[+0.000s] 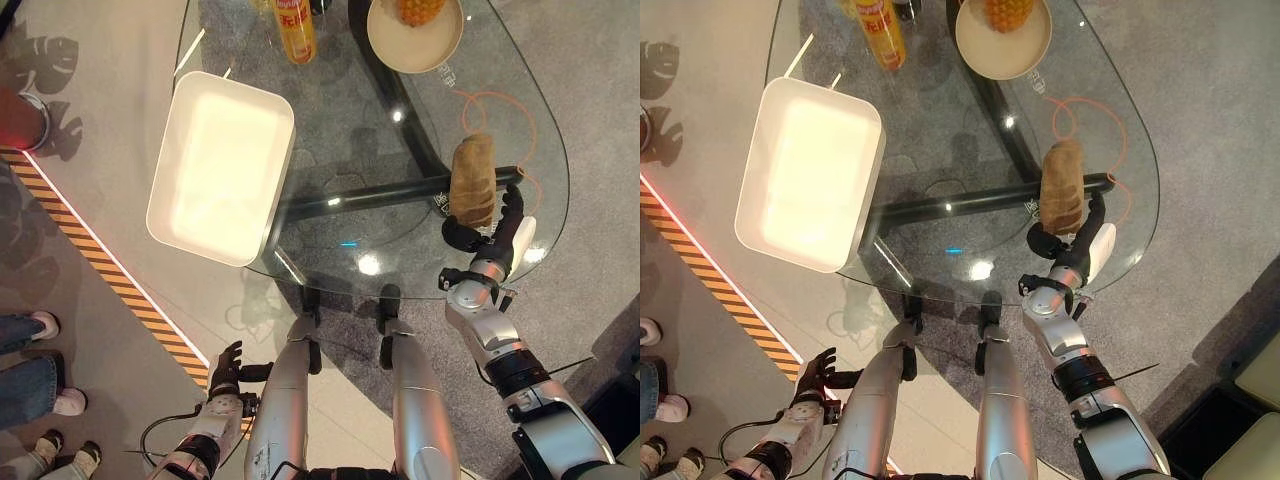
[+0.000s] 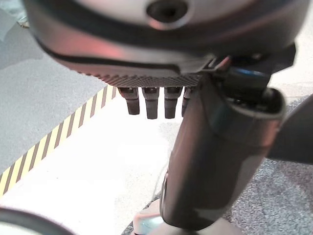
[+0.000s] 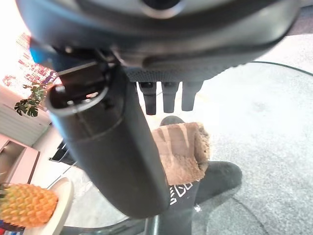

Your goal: Wipe the table with a cloth and put it in the basket.

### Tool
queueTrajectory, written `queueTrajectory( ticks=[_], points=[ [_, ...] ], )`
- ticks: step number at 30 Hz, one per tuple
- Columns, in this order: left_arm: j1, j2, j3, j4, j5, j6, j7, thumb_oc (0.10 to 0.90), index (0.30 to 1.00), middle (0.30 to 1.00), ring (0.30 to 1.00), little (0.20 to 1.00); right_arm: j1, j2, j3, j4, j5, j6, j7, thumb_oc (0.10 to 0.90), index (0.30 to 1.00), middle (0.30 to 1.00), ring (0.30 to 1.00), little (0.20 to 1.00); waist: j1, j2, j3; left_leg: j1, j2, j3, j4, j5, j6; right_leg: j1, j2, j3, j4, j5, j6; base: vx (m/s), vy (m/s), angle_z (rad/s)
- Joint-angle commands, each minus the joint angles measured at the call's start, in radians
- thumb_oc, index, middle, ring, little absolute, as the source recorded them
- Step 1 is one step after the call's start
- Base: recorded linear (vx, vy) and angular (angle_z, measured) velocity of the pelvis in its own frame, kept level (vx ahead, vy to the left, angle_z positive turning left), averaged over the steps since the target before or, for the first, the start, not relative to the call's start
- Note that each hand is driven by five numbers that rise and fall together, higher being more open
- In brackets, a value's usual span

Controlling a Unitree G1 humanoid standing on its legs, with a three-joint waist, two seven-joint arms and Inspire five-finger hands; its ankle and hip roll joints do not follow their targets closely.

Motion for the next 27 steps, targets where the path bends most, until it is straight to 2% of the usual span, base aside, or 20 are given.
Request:
queueTrajectory(
  ticks=[1,12,27],
  points=[
    [0.053,-0.073,-0.019,-0.036,-0.016,0.024,0.043,0.8,0.9,0.9,0.9,0.9,-0.007,-0.08,-0.048,-0.122,-0.004,-0.032,-0.098,0.8,0.9,0.9,0.9,0.9,-0.009,-0.002,-0.009,-0.069,-0.089,-0.032,0.177,-0.142,0.019,-0.014,0.038,-0.103,-0.095,0.084,-0.02,0.01,0.0,0.03],
    [0.042,-0.061,-0.027,-0.075,-0.026,0.032,0.054,0.8,0.9,0.9,0.9,0.9,-0.078,-0.132,-0.063,-0.086,0.02,-0.02,-0.158,0.8,0.9,0.9,0.9,0.9,-0.003,0.015,-0.009,-0.168,-0.089,-0.041,0.213,-0.138,0.018,-0.12,0.037,-0.098,-0.073,0.102,-0.017,0.0,-0.001,0.01],
    [0.021,-0.048,-0.064,-0.106,-0.05,0.029,0.072,0.8,0.9,0.9,0.9,0.9,-0.226,-0.203,-0.041,0.008,0.107,-0.049,-0.144,0.8,0.9,0.9,0.9,0.9,0.012,0.031,-0.009,-0.267,-0.092,-0.051,0.246,-0.141,0.016,-0.22,0.037,-0.094,-0.052,0.114,-0.017,0.0,0.001,0.01]
  ],
)
